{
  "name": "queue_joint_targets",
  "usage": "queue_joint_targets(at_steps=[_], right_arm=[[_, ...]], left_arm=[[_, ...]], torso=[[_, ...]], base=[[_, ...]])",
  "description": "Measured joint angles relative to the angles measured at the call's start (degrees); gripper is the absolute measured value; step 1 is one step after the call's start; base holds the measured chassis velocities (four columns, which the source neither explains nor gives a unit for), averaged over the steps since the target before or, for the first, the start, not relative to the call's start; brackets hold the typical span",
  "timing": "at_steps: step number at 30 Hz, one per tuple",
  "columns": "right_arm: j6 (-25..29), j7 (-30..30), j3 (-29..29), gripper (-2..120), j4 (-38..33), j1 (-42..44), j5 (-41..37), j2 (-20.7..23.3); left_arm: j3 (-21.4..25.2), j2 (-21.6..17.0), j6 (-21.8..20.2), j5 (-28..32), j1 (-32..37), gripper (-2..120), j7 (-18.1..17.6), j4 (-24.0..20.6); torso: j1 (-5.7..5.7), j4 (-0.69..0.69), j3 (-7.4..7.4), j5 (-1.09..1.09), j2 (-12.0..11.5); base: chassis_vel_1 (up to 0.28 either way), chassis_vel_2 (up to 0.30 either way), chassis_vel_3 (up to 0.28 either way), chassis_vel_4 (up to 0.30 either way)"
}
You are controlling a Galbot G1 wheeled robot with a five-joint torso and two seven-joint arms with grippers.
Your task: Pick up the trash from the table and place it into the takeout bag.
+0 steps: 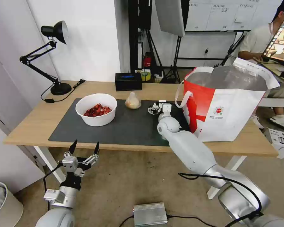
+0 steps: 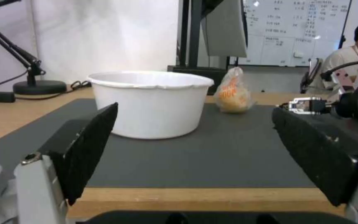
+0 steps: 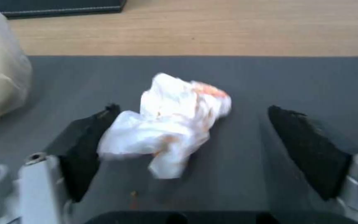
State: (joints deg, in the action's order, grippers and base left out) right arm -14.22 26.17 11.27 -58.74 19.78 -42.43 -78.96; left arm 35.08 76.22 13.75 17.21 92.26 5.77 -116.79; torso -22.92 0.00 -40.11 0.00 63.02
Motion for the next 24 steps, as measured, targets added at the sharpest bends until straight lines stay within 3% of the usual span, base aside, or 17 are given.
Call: queue_joint_targets(at_steps=[17,24], right_arm=[[0.1,-0.1,-0.8,26,1.0,0.4,0.2,-0.6],[0.1,-0.1,-0.9,9,1.1,0.5,0.0,-0.7]], left_arm=[[-0.6,0.8,0.2,-0.7,-0.2,100,0.0,0.5],[-0.7,1.1,0.3,-0.9,0.0,100,0.1,0.5]], torso=[[0.00,-0.01,0.01,0.00,0.0],[0.00,0.01,0.01,0.00,0.0]], base=[[0.000,0.000,0.000,0.000],[0.000,0.000,0.000,0.000]])
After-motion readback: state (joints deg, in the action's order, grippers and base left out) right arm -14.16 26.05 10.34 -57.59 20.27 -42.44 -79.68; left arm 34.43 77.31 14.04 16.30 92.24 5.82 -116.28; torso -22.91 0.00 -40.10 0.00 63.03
